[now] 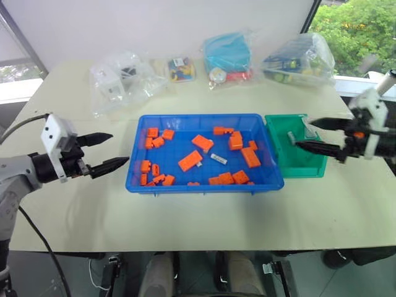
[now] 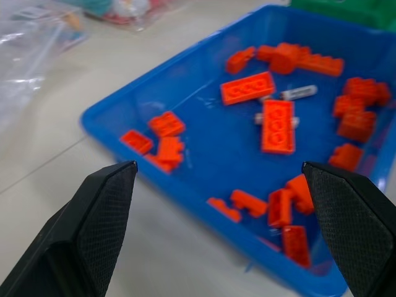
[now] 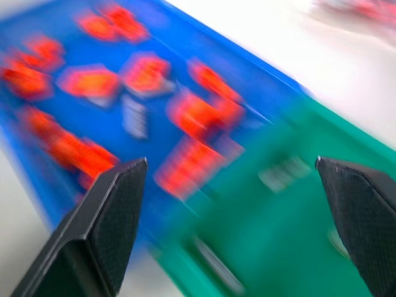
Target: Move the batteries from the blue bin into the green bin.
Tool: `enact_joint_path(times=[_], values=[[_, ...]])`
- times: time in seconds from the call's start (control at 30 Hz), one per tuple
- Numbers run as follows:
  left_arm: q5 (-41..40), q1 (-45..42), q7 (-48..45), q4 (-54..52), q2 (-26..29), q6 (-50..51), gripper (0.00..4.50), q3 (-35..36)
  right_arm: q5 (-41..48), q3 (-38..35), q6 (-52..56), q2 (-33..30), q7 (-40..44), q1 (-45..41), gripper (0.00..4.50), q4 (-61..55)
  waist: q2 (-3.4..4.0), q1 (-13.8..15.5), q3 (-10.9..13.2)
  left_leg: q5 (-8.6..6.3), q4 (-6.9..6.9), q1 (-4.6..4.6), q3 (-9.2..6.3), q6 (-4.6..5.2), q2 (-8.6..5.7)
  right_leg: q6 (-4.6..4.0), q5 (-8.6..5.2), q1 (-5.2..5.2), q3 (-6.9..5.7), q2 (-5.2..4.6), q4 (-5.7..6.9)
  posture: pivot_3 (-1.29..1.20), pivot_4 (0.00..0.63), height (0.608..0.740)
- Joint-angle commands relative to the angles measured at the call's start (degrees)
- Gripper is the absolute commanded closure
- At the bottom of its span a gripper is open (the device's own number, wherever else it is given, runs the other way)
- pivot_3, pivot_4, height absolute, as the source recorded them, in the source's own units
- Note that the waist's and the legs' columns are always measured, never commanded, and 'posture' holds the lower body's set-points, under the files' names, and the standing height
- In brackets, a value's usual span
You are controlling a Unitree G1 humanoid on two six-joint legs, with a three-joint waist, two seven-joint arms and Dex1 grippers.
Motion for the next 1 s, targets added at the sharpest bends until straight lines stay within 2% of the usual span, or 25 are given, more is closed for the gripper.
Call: enact_joint_path(times=[0.03,0.17,0.33,0.5,0.73,1.0], values=[[-1.77,-1.55,-1.13,-4.22,0.97,1.28,0.0,-1.99,4.76,4.15,9.28,6.28,-5.84,-6.89,0.03,-3.53,0.0,0.0,0.0,0.0,0.01,0.0,0.0,0.0,-0.01,0.0,0.0,0.01,0.0,0.0,0.0,0.0,0.15,0.736],[-2.77,-2.08,-1.88,-6.56,0.58,2.23,0.0,-3.91,4.86,9.83,16.81,16.22,-12.76,-12.11,0.03,-1.14,0.0,0.27,0.0,0.0,0.0,-0.06,-0.01,0.0,-0.04,-0.01,0.01,-0.02,0.0,-0.03,0.01,0.0,0.15,0.736],[-2.99,-2.17,-2.02,-8.36,0.03,2.31,0.0,-5.23,-0.02,16.35,19.61,25.58,-21.0,-13.84,0.03,4.35,-0.01,0.46,0.01,0.01,0.03,-0.08,0.03,0.01,-0.08,-0.01,0.02,0.0,-0.01,-0.03,0.04,0.0,0.15,0.736],[-2.67,-0.92,-0.76,-10.38,-0.81,2.03,0.0,-5.98,-1.72,16.98,20.19,32.36,-24.4,-15.48,0.03,12.0,-0.01,0.27,0.01,0.01,0.05,-0.09,0.13,0.02,-0.11,0.06,0.06,0.0,-0.01,0.0,0.07,0.0,0.15,0.736],[-1.54,0.74,0.55,-11.25,-0.76,1.61,0.0,-5.82,-2.6,14.61,20.64,39.07,-27.45,-18.81,0.03,21.78,-0.01,-0.47,0.01,0.01,0.03,-0.08,0.09,0.02,-0.08,0.22,0.14,0.01,-0.02,0.09,0.11,0.0,0.15,0.736],[-1.53,-0.02,1.84,-11.0,-1.25,1.56,0.0,-5.7,-2.81,15.52,20.78,42.18,-27.54,-18.6,0.03,22.3,-0.01,-0.88,0.01,0.01,0.0,-0.07,0.06,0.02,-0.06,0.24,0.15,0.01,-0.03,0.13,0.13,0.0,0.15,0.736]])
